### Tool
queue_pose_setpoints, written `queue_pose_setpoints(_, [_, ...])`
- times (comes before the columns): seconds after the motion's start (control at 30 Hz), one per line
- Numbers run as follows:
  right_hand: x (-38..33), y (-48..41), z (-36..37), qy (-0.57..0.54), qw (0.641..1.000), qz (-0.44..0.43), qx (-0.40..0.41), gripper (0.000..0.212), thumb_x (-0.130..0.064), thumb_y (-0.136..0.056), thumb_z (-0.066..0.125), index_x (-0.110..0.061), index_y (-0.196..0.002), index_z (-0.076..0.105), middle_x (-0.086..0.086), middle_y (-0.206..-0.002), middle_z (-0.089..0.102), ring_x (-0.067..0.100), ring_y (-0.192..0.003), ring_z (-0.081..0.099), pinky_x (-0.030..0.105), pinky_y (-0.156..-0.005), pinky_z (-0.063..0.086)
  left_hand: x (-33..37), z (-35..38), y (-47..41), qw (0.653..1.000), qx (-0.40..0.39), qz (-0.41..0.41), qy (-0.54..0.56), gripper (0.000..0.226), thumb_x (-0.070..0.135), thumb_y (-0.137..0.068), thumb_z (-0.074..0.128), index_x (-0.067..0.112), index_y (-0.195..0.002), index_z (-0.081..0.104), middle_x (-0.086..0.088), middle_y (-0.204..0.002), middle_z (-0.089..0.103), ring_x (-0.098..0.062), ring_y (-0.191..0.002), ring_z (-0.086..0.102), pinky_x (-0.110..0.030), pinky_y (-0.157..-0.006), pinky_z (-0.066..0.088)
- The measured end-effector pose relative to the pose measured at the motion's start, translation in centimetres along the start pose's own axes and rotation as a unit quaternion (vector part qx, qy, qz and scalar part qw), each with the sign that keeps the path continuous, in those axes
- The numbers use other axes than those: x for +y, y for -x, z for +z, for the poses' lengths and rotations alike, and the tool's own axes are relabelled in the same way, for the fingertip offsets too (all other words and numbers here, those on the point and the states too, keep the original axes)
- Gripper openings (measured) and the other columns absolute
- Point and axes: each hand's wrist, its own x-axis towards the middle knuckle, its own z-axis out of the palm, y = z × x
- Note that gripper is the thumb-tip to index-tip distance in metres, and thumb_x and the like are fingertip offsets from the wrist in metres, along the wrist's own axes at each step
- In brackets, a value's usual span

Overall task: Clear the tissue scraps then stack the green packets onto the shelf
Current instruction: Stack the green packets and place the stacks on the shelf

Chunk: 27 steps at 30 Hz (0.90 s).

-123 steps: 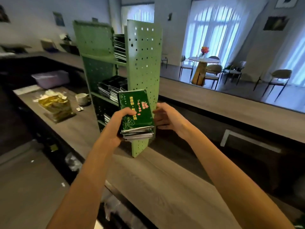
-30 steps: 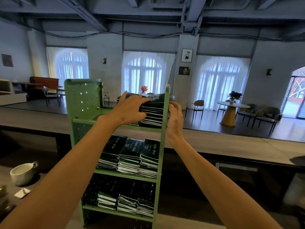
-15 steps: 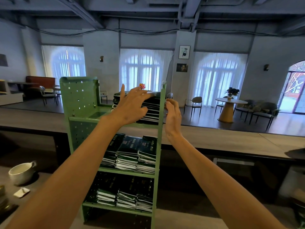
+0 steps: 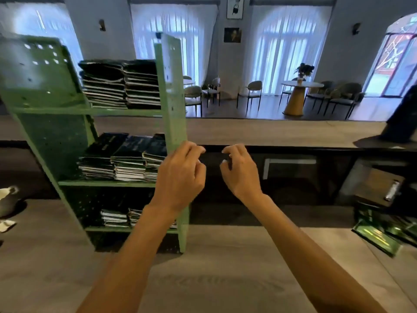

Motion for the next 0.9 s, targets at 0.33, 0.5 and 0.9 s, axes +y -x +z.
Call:
queue_pose_setpoints(0.33, [18.8, 9.2, -8.0, 0.139, 0.978, 0.093, -0.126, 0.025, -0.013, -0.092, 0.051, -0.004, -0.115, 0.056, 0.011, -0.116, 0.053, 0.029, -0.100, 0.056, 0.036, -0.083, 0.046, 13.7, 16.6, 2.8, 0.953, -0.252, -0.162, 0.048, 0.032, 0.017, -0.095, 0.044, 0.013, -0.125, 0.055, -0.003, -0.122, 0.056, -0.019, -0.104, 0.057, -0.023, -0.079, 0.040])
queue_pose_setpoints(0.5, [29.8, 12.7, -14.5, 0.200, 0.951, 0.143, -0.190, 0.018, -0.010, -0.090, 0.047, 0.002, -0.101, 0.055, 0.019, -0.106, 0.053, 0.042, -0.096, 0.053, 0.041, -0.073, 0.039, 23.9, 25.8, 2.2, 0.918, -0.343, -0.186, 0.072, 0.032, 0.020, -0.095, 0.043, 0.014, -0.124, 0.055, -0.006, -0.122, 0.056, -0.024, -0.107, 0.056, -0.035, -0.088, 0.045])
queue_pose_setpoints(0.9, [48.3, 18.6, -20.8, 0.195, 0.877, 0.325, -0.296, 0.030, -0.017, -0.089, 0.054, -0.003, -0.115, 0.059, 0.017, -0.122, 0.057, 0.032, -0.112, 0.054, 0.039, -0.090, 0.046, 36.2, 40.1, 2.6, 0.844, -0.479, -0.219, 0.102, 0.029, 0.020, -0.093, 0.045, 0.011, -0.116, 0.060, -0.011, -0.118, 0.060, -0.029, -0.106, 0.056, -0.038, -0.089, 0.048])
